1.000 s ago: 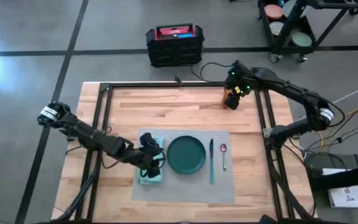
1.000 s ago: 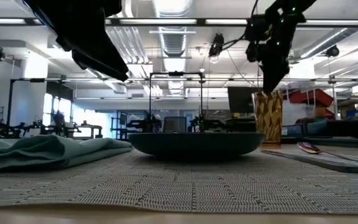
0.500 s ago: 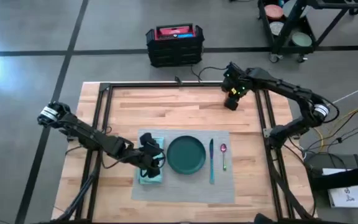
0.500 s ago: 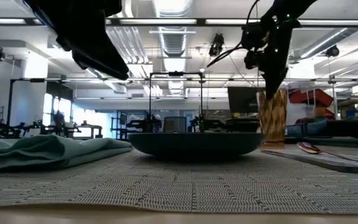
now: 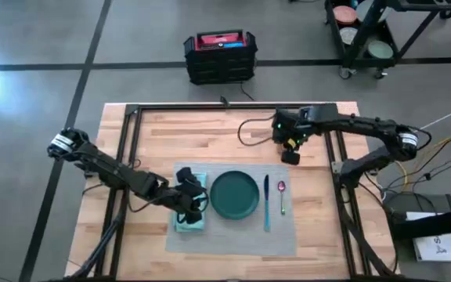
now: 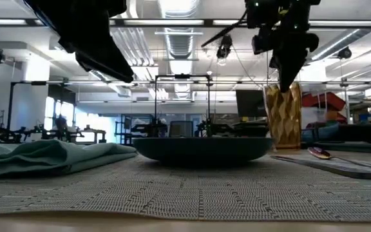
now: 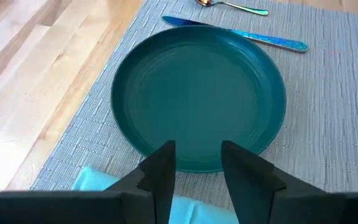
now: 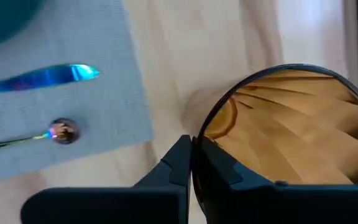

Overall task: Set table place
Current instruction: Move the brown cup to the top right of the gray tablemat

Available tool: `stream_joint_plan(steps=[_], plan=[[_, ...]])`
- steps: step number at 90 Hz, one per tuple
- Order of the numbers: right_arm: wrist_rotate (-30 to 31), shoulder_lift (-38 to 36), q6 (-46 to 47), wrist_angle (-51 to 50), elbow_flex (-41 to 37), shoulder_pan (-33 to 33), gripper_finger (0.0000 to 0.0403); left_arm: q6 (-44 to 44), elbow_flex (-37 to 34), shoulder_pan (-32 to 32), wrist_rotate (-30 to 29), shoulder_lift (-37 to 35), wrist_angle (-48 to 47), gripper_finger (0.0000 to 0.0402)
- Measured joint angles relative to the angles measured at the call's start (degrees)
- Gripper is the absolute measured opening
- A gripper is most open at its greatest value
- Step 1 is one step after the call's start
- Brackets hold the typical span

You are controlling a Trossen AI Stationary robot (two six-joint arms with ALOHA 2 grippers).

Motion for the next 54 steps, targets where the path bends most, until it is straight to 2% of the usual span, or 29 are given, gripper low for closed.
stream_joint_plan(steps=[29,40,54], plan=[[0.0,0.0,0.7,3.4,-0.9,1.4,0.0001,-0.2,0.0,0.0,0.0,0.0,0.2,0.0114],[-3.9,0.6,-0.2,4.7,-1.1,1.4,0.0000,-0.2,0.0,0.0,0.0,0.0,0.2,0.0114],[-4.3,1.3,-0.1,4.9,-1.1,1.4,0.0000,-0.2,0.0,0.0,0.0,0.0,0.2,0.0114]])
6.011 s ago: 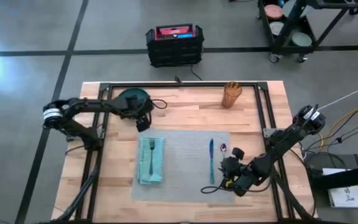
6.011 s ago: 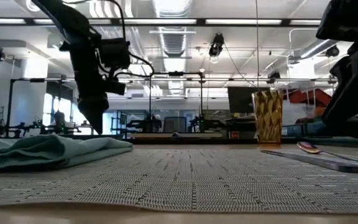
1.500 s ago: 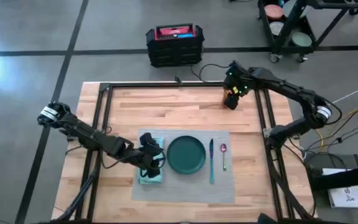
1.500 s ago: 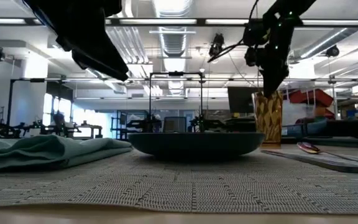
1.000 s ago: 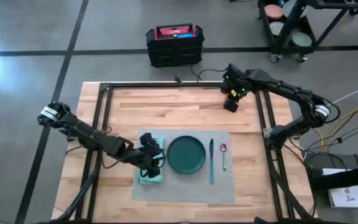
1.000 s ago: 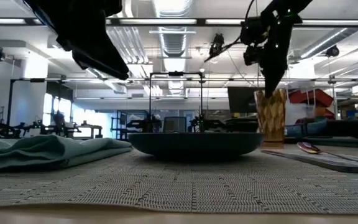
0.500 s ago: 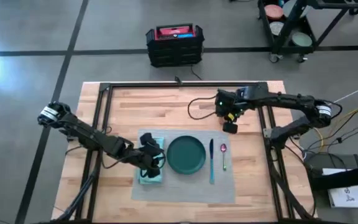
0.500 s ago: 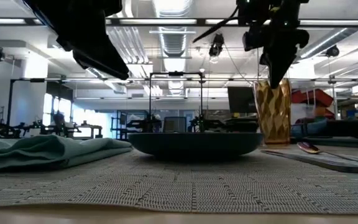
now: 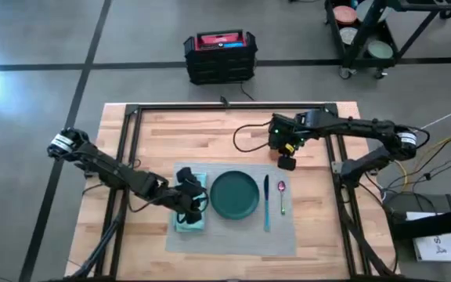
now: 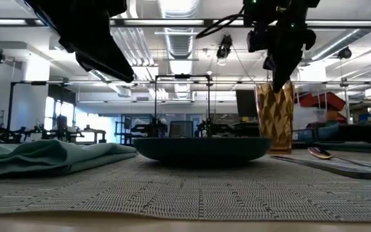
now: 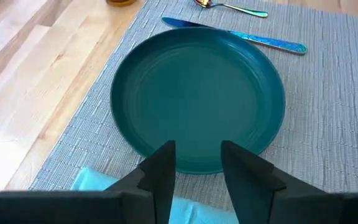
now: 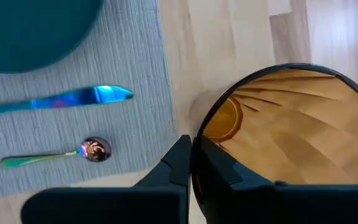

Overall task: Set table place
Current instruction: Move the brown cup to the top right of the gray tablemat

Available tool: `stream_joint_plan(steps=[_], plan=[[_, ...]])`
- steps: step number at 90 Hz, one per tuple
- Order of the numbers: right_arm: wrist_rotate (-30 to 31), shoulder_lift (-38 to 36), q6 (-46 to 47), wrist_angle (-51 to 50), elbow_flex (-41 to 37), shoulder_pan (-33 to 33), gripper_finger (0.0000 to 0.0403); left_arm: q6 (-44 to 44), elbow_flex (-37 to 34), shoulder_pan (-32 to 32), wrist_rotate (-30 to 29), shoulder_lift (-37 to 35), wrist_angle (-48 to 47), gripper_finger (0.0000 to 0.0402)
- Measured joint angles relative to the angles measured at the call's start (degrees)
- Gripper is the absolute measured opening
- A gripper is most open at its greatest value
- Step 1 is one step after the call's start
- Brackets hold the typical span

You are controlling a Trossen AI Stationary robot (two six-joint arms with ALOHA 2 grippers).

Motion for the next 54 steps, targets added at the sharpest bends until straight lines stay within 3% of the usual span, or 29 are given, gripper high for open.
stream_joint_plan(steps=[26,54], plan=[[0.0,0.1,2.3,-0.2,0.1,0.0,0.0013,-0.2,0.0,0.0,0.0,0.0,0.0,0.0114],[0.3,-0.1,1.8,-1.2,0.7,0.0,0.0094,-0.2,0.0,0.0,0.0,0.0,0.1,0.0114]])
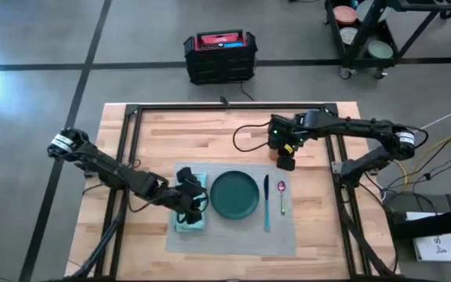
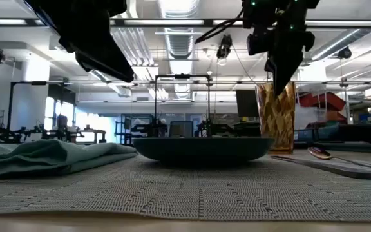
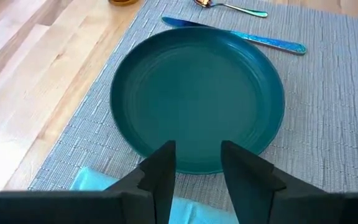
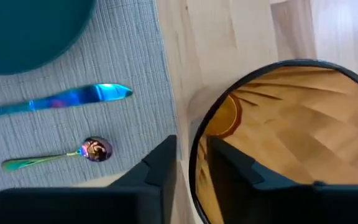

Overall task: Set table place
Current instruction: Move the brown cup to the top right of the gray tablemat, then return to Home Position

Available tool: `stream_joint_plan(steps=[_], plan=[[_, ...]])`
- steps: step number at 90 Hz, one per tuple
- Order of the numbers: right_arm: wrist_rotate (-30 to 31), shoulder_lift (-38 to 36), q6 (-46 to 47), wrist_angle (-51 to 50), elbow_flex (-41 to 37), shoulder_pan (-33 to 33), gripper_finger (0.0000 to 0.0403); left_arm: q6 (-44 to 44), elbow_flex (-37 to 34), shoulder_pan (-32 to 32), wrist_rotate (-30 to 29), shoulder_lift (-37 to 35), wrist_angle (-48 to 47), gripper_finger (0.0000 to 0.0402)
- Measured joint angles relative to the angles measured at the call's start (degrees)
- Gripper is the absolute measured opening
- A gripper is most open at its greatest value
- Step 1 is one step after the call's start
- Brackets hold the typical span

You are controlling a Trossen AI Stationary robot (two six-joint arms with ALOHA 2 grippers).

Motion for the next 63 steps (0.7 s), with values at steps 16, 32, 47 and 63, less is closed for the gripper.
stream_joint_plan(steps=[16,32,47,63], plan=[[0.0,0.0,-0.4,-3.8,5.9,0.0,0.0129,0.0,0.0,0.0,0.0,0.0,0.0,0.0114],[0.0,-0.6,1.3,-8.7,13.4,0.2,0.0147,0.0,0.0,0.0,0.0,-0.1,0.0,0.0114],[-0.6,-4.5,3.6,-9.7,15.0,3.4,0.0150,0.5,0.0,0.0,0.6,-1.1,-0.1,0.0114],[-0.4,-12.9,9.4,-3.8,9.1,10.1,0.0133,3.7,0.0,0.0,-0.3,-4.5,-0.4,0.0114]])
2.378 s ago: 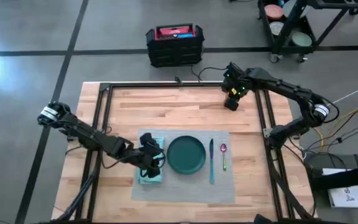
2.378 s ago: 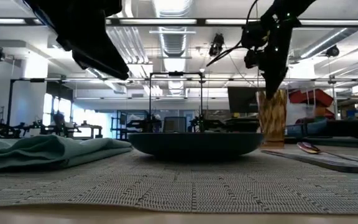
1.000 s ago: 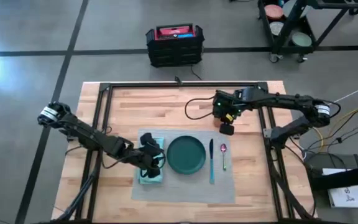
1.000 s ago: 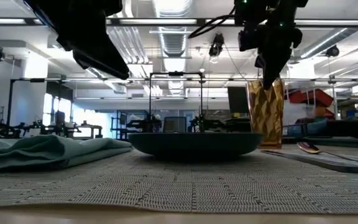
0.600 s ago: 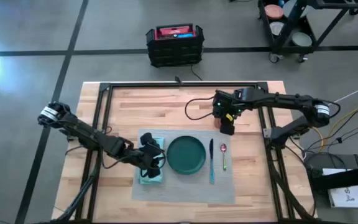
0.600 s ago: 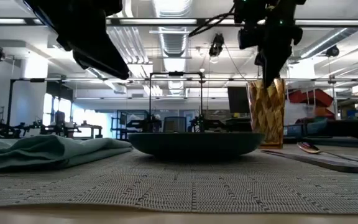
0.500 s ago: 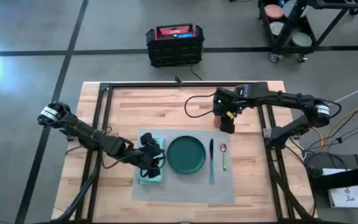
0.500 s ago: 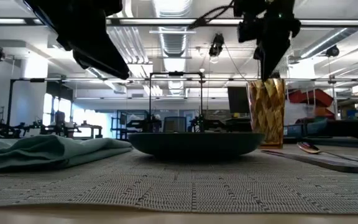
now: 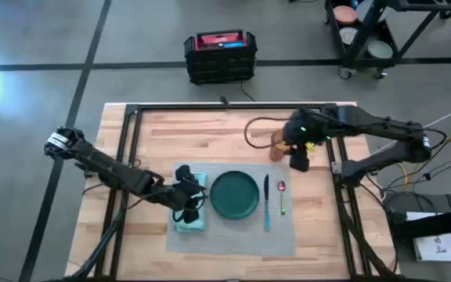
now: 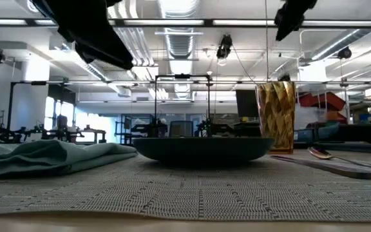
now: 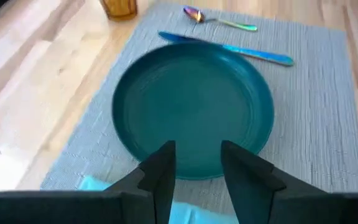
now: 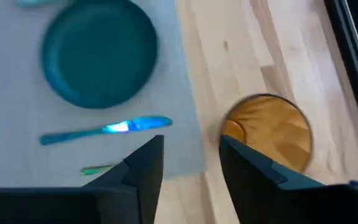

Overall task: Set table place
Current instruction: Return to Home Position

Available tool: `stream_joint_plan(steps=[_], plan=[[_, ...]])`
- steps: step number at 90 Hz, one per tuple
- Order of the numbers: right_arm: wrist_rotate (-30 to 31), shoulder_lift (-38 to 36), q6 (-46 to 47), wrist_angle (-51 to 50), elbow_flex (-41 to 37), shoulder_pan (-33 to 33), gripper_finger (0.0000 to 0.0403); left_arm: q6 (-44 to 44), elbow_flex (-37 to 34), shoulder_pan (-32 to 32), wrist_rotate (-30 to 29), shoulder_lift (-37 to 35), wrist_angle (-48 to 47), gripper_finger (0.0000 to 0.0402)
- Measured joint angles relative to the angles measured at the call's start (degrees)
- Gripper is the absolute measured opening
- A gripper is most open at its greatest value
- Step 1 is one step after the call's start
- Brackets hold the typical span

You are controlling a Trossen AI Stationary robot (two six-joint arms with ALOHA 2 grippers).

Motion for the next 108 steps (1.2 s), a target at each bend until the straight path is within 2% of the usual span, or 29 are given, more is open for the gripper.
stream_joint_plan(steps=[25,49,58,72,83,91,108], plan=[[0.0,-14.5,5.9,23.9,-24.2,8.4,0.0077,6.4,-3.0,1.9,-0.3,-8.2,-0.3,0.0114],[0.0,-26.5,6.6,40.5,-41.2,9.2,0.0007,8.0,-15.1,3.7,-0.3,-19.1,8.3,0.0113],[0.0,-29.6,6.3,43.5,-44.3,9.2,0.0004,8.4,-18.4,4.5,-0.7,-23.2,10.5,0.0113],[0.0,-33.2,9.3,42.2,-46.7,9.2,0.0008,8.4,-19.9,4.6,-7.9,-27.5,10.1,0.0113],[0.1,-33.7,15.4,44.4,-47.8,9.5,0.0008,4.6,-20.5,4.6,-8.5,-29.5,10.5,0.0113],[0.2,-34.1,14.7,47.6,-48.8,9.5,0.0009,6.8,-21.4,4.6,-7.3,-30.2,11.2,0.0113],[0.0,-35.6,7.2,49.3,-49.4,9.6,0.0009,8.6,-25.2,4.6,-7.2,-32.9,13.6,0.0113]])
